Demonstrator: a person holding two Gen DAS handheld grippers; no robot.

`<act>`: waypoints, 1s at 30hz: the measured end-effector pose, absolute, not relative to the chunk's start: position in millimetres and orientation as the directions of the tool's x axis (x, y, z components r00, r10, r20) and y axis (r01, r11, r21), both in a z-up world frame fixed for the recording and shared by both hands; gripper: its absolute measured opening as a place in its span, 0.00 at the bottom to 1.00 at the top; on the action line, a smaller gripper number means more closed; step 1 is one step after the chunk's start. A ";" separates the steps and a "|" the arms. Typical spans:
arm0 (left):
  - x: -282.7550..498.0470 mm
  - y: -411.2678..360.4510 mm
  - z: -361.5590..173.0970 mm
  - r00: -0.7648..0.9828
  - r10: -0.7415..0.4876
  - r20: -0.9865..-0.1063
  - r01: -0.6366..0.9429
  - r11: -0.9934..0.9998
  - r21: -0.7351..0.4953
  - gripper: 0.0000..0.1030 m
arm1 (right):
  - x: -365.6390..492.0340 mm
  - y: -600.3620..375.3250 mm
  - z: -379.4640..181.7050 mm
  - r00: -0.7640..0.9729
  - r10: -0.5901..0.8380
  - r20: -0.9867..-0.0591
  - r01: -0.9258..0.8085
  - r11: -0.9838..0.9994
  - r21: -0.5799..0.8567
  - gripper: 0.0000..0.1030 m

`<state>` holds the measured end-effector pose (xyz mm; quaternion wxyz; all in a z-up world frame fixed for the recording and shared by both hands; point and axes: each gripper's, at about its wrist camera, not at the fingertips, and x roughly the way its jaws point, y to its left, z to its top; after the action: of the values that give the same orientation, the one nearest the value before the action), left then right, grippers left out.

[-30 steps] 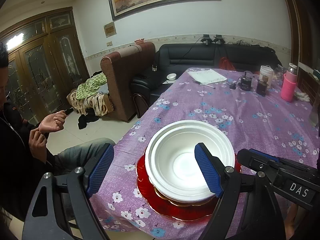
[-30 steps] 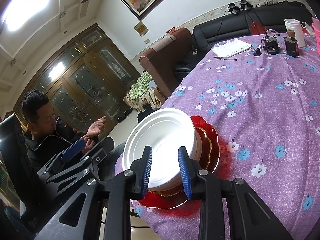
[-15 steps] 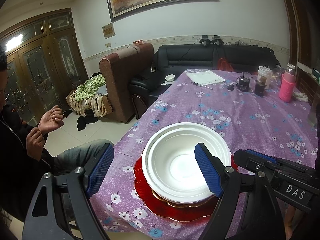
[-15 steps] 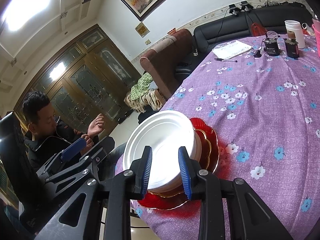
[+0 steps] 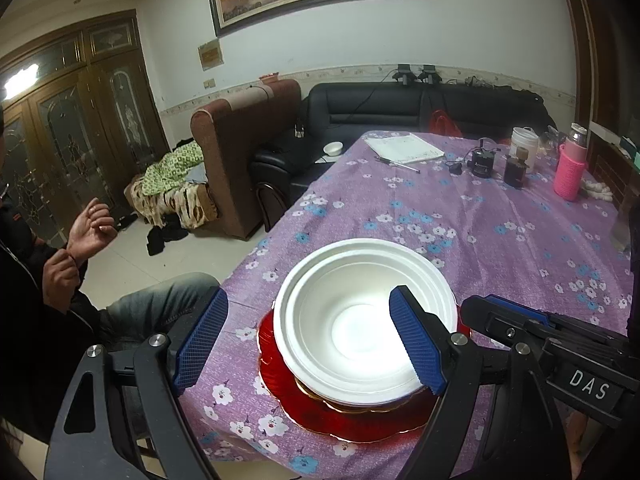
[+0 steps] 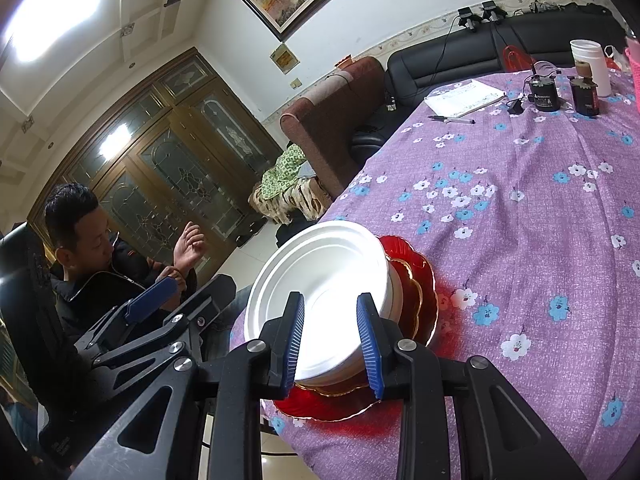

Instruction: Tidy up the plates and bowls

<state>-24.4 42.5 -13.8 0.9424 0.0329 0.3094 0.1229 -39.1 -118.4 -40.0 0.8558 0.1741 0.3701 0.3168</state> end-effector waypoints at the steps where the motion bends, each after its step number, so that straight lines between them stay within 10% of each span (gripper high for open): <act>1: -24.6 43.3 -14.8 0.778 0.247 -0.578 -0.209 0.969 0.133 0.81 | -38.9 -118.2 -40.3 0.525 0.671 -0.524 -0.413 0.739 0.533 0.29; 30: -13.7 59.2 -15.6 0.764 0.128 -0.633 -0.169 0.986 -0.005 0.81 | -36.5 -118.1 -48.3 0.520 0.672 -0.528 -0.398 0.737 0.546 0.29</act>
<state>-13.7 59.2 -15.6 0.9385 -0.0308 0.3345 0.0792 -36.5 -118.1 -48.3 0.8526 0.1817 0.3763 0.3138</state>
